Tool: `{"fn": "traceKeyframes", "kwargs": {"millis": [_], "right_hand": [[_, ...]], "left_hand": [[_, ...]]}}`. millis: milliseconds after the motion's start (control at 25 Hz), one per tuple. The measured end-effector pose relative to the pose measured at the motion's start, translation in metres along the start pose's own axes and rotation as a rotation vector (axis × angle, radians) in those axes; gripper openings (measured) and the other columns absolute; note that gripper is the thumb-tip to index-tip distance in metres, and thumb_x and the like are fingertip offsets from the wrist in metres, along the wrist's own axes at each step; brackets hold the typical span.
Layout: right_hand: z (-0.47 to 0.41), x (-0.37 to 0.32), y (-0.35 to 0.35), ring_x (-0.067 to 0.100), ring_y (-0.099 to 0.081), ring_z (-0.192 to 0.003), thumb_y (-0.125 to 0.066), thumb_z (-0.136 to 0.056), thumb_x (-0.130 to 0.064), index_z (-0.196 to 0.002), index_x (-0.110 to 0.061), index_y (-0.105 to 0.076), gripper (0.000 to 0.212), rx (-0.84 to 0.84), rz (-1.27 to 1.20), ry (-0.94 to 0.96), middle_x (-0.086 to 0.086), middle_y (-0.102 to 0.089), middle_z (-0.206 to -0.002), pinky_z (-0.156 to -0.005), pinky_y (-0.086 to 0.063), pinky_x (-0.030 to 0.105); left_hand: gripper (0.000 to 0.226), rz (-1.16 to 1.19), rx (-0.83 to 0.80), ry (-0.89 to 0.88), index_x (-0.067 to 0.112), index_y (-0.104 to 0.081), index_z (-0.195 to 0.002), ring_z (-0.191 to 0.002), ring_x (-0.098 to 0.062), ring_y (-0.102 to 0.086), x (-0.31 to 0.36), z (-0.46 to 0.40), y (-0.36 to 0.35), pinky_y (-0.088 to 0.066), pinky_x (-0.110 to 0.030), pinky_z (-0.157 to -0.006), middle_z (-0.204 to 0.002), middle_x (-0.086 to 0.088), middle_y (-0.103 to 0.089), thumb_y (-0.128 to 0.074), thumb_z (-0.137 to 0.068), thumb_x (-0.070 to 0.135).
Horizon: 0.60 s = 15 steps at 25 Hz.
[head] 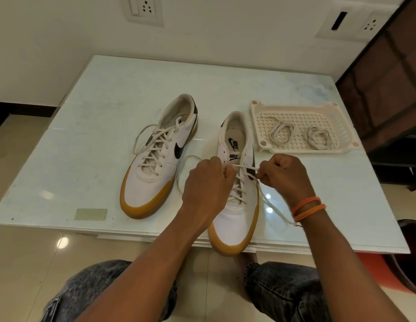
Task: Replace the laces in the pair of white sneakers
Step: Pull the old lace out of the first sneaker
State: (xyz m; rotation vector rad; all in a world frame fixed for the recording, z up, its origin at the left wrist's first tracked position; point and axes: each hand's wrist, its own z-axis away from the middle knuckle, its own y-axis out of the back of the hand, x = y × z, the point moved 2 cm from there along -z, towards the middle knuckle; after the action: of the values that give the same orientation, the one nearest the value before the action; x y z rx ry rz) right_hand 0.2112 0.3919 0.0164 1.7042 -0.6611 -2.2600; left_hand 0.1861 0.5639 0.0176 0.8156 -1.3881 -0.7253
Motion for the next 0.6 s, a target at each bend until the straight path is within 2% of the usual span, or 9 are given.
{"fn": "traceKeyframes", "kwargs": {"millis": [80, 160, 240, 320, 360, 400, 480, 560, 600], "right_hand": [[-0.009, 0.007, 0.024, 0.029, -0.072, -0.075, -0.066, -0.077, -0.014, -0.076, 0.003, -0.065, 0.017, 0.064, -0.073, -0.112, 0.011, -0.069, -0.068, -0.077, -0.057, 0.044], [-0.016, 0.017, 0.053, 0.029, -0.07, -0.077, -0.069, -0.078, -0.017, -0.075, -0.004, -0.068, 0.013, 0.227, 0.108, -0.104, 0.01, -0.069, -0.069, -0.077, -0.056, 0.04], [-0.018, 0.024, 0.068, 0.03, -0.066, -0.09, -0.071, -0.079, -0.02, -0.085, -0.01, -0.071, 0.013, 0.334, 0.337, -0.082, 0.011, -0.071, -0.086, -0.083, -0.049, 0.034], [-0.018, 0.025, 0.062, 0.033, -0.058, -0.108, -0.073, -0.08, -0.024, -0.108, -0.013, -0.068, 0.03, 0.324, 0.481, -0.037, 0.014, -0.063, -0.113, -0.094, -0.046, 0.041], [-0.016, 0.022, 0.054, 0.033, -0.056, -0.111, -0.074, -0.081, -0.024, -0.113, -0.015, -0.067, 0.034, 0.312, 0.484, 0.059, 0.015, -0.059, -0.118, -0.095, -0.046, 0.043], [-0.013, 0.015, 0.042, 0.03, -0.058, -0.106, -0.074, -0.081, -0.021, -0.11, -0.016, -0.069, 0.03, 0.292, 0.437, 0.201, 0.013, -0.059, -0.115, -0.092, -0.047, 0.04], [0.003, -0.003, 0.011, 0.017, -0.06, -0.087, -0.075, -0.079, -0.014, -0.093, -0.016, -0.073, 0.014, 0.189, 0.307, 0.472, 0.006, -0.06, -0.098, -0.077, -0.046, 0.02], [0.02, -0.011, -0.018, 0.006, -0.053, -0.082, -0.074, -0.081, -0.014, -0.089, -0.016, -0.073, 0.008, 0.08, 0.317, 0.565, 0.0, -0.052, -0.097, -0.071, -0.044, 0.011], [0.023, -0.011, -0.029, 0.006, -0.053, -0.085, -0.073, -0.082, -0.017, -0.092, -0.017, -0.074, 0.01, 0.043, 0.339, 0.557, -0.003, -0.048, -0.101, -0.074, -0.047, 0.015]], "left_hand": [[0.039, 0.051, -0.032, -0.022, 0.018, -0.045, -0.071, -0.053, -0.01, -0.044, -0.004, -0.003, 0.001, -0.029, -0.022, -0.049, -0.059, 0.007, -0.044, -0.044, -0.099, 0.046], [0.045, 0.133, -0.078, -0.007, 0.018, -0.047, -0.066, -0.052, -0.011, -0.052, -0.012, -0.01, 0.005, -0.043, -0.029, -0.052, -0.057, 0.003, -0.051, -0.046, -0.096, 0.051], [0.044, 0.199, -0.082, 0.013, 0.016, -0.05, -0.065, -0.054, -0.017, -0.062, -0.02, -0.016, 0.01, -0.054, -0.04, -0.06, -0.061, -0.003, -0.06, -0.044, -0.099, 0.045], [0.03, 0.183, -0.055, 0.003, 0.015, -0.055, -0.076, -0.062, -0.02, -0.065, -0.023, -0.021, 0.015, -0.056, -0.044, -0.065, -0.076, -0.004, -0.065, -0.044, -0.101, 0.029], [0.021, 0.187, -0.044, -0.006, 0.017, -0.057, -0.083, -0.066, -0.019, -0.066, -0.023, -0.023, 0.019, -0.057, -0.044, -0.067, -0.083, -0.001, -0.065, -0.045, -0.1, 0.023], [0.016, 0.205, -0.038, -0.015, 0.019, -0.058, -0.088, -0.069, -0.017, -0.066, -0.023, -0.025, 0.024, -0.057, -0.043, -0.068, -0.088, 0.003, -0.064, -0.047, -0.099, 0.018], [0.014, 0.212, -0.043, -0.037, 0.023, -0.062, -0.093, -0.069, -0.012, -0.066, -0.024, -0.027, 0.033, -0.058, -0.04, -0.069, -0.091, 0.01, -0.062, -0.051, -0.097, 0.015], [0.012, 0.154, -0.095, -0.024, 0.023, -0.065, -0.089, -0.063, -0.008, -0.064, -0.025, -0.024, 0.034, -0.059, -0.037, -0.066, -0.087, 0.01, -0.065, -0.055, -0.095, 0.018], [0.011, 0.128, -0.138, 0.004, 0.023, -0.066, -0.085, -0.059, -0.007, -0.064, -0.025, -0.017, 0.03, -0.059, -0.036, -0.063, -0.081, 0.009, -0.068, -0.058, -0.093, 0.024]]}}
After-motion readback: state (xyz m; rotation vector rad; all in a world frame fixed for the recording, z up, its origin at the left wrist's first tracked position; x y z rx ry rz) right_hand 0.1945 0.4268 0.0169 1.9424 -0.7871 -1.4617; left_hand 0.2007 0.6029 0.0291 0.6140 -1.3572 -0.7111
